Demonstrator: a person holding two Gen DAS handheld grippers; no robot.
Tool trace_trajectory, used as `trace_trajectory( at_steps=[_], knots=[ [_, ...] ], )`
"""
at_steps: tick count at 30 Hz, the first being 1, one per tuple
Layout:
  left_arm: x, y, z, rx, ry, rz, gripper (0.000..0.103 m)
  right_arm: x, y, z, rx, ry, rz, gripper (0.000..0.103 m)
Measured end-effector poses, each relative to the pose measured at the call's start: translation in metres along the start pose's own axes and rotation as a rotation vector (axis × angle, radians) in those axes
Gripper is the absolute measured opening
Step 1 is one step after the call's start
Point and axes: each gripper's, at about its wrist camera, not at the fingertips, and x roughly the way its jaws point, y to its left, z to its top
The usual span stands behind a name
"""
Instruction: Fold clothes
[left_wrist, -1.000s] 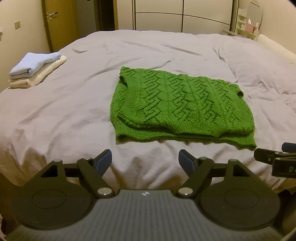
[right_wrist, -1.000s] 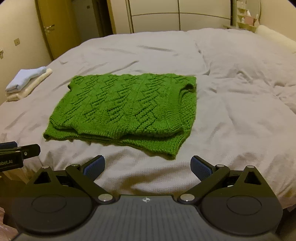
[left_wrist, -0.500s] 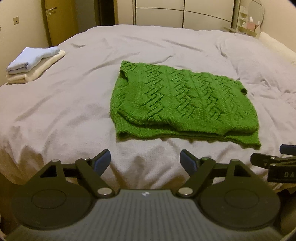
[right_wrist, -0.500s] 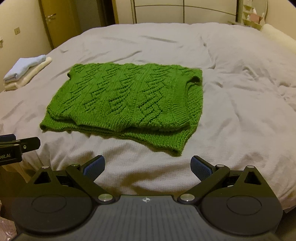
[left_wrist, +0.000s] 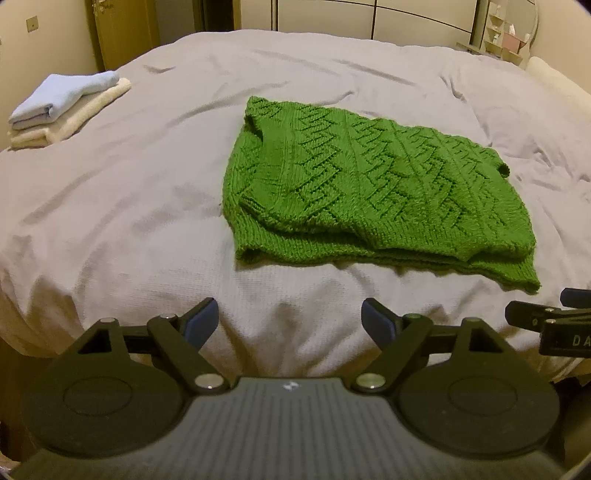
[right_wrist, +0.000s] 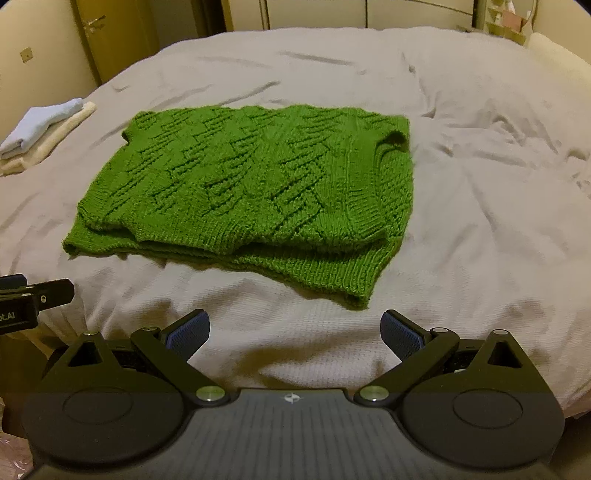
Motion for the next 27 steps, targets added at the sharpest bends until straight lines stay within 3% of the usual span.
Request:
trace_trajectory(
  at_steps=[4,11,22,27],
  knots=[
    [0.010,-0.001,0.001,0.008,0.018,0.003,0.082,0.008,-0.003,0.001,0.006,0.016,-0.002,0.101],
    [0.028,0.021,0.007,-0.090,0.045,-0.074,0.082,0.021,-0.020,0.004,0.046,0.030,-0.006,0.101],
    [0.055,0.086,0.031,-0.372,0.007,-0.208,0.085,0.014,-0.070,0.021,0.221,-0.140,0.071,0.101],
    [0.075,0.095,0.042,-0.410,-0.004,-0.231,0.085,0.031,-0.081,0.026,0.266,-0.130,0.035,0.101]
  ],
)
